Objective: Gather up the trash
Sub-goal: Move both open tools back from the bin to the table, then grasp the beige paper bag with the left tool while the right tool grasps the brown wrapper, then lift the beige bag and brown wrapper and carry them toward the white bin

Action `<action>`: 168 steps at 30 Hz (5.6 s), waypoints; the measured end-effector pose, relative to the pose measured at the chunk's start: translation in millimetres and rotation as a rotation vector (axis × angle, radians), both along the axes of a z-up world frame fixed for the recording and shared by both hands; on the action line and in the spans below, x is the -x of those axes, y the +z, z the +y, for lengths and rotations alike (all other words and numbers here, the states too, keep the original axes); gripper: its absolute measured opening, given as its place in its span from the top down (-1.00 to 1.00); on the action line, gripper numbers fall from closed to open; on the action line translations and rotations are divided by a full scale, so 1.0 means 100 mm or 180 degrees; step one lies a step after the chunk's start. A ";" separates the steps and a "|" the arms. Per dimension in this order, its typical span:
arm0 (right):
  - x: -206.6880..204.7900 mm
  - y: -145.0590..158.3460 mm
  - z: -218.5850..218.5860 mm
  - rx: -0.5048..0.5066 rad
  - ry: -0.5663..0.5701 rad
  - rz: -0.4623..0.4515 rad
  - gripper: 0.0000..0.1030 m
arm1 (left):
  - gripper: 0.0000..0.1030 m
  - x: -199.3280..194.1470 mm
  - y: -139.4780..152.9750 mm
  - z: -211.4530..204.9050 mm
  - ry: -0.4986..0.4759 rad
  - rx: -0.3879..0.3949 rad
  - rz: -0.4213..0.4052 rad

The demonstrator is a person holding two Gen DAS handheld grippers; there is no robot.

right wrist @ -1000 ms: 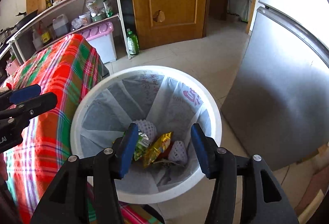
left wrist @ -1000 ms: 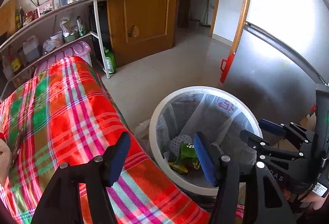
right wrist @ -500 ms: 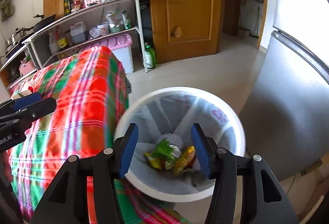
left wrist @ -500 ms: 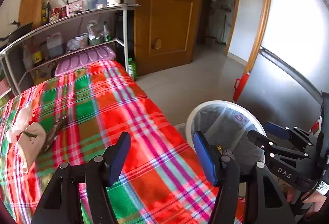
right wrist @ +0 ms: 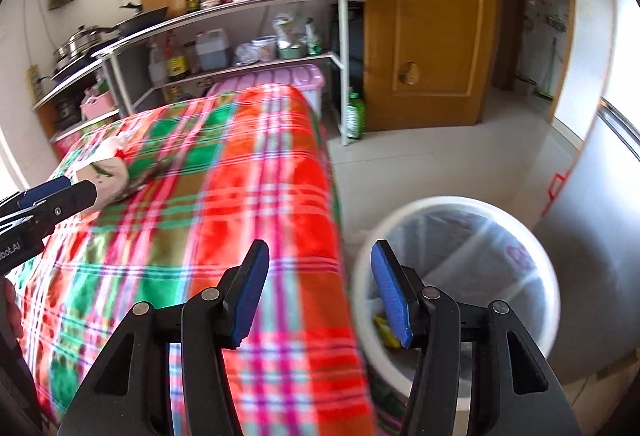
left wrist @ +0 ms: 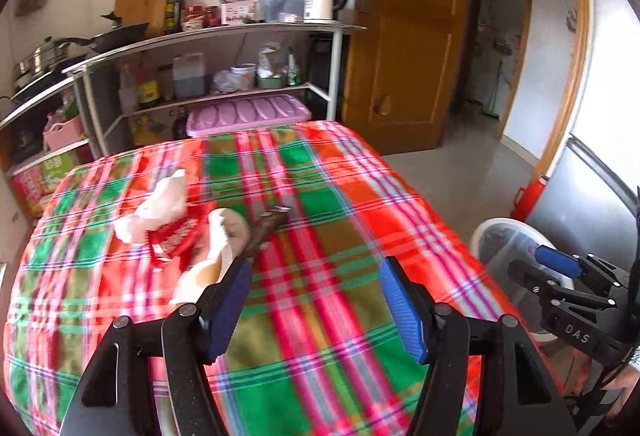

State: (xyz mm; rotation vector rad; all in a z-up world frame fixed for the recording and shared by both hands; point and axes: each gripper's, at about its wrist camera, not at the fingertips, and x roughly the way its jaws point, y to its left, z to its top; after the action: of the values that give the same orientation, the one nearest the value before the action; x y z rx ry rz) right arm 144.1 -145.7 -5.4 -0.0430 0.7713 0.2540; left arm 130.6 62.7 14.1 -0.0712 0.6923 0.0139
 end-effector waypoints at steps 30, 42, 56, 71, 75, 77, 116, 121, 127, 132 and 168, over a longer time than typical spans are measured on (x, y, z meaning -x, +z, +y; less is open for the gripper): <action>-0.42 -0.14 1.24 0.0153 0.0540 0.0125 -0.05 | -0.43 -0.32 -0.40 0.73 0.0062 -0.0141 0.0234; -0.55 -0.22 1.40 0.0146 0.0592 0.0204 -0.05 | 0.20 -0.42 -0.50 0.82 0.0148 -0.0267 0.0338; -0.71 -0.28 1.76 0.0014 0.0774 0.0338 -0.05 | 0.59 -0.06 -0.44 1.04 0.0232 -0.0258 0.0268; -0.92 -0.32 2.11 -0.0112 0.0839 0.0446 -0.05 | 0.59 0.55 -0.35 1.27 0.0262 -0.0191 0.0204; -1.01 -0.38 2.21 -0.0115 0.0813 0.0539 -0.05 | 0.59 0.60 -0.36 1.36 0.0307 -0.0099 0.0242; -1.03 -0.42 2.24 -0.0047 0.0767 0.0559 -0.05 | 0.59 0.61 -0.37 1.37 0.0329 -0.0109 0.0245; -0.40 -0.28 2.02 -0.0006 0.0992 0.0373 0.55 | 0.59 0.60 -0.45 1.24 0.0269 0.0104 0.0240; -0.17 -0.24 1.89 -0.0058 0.0986 0.0340 0.55 | 0.59 0.62 -0.44 1.18 0.0258 0.0131 0.0225; -0.01 -0.10 1.66 -0.0133 0.0908 0.0230 0.55 | 0.62 0.66 -0.37 0.99 0.0130 0.0170 0.0155; 0.11 0.01 1.43 -0.0205 0.0819 0.0137 0.55 | 0.66 0.66 -0.30 0.81 0.0024 0.0161 0.0098; 0.35 0.34 -0.27 -0.0379 -0.0081 -0.0185 0.55 | 0.73 0.21 0.10 -0.71 -0.0869 0.0067 -0.0172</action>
State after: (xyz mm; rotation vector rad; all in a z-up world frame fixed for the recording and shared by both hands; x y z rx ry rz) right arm 108.6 -172.2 28.8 0.0715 0.6974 0.2730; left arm 109.8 -7.8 24.3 0.0031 0.6438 -0.2566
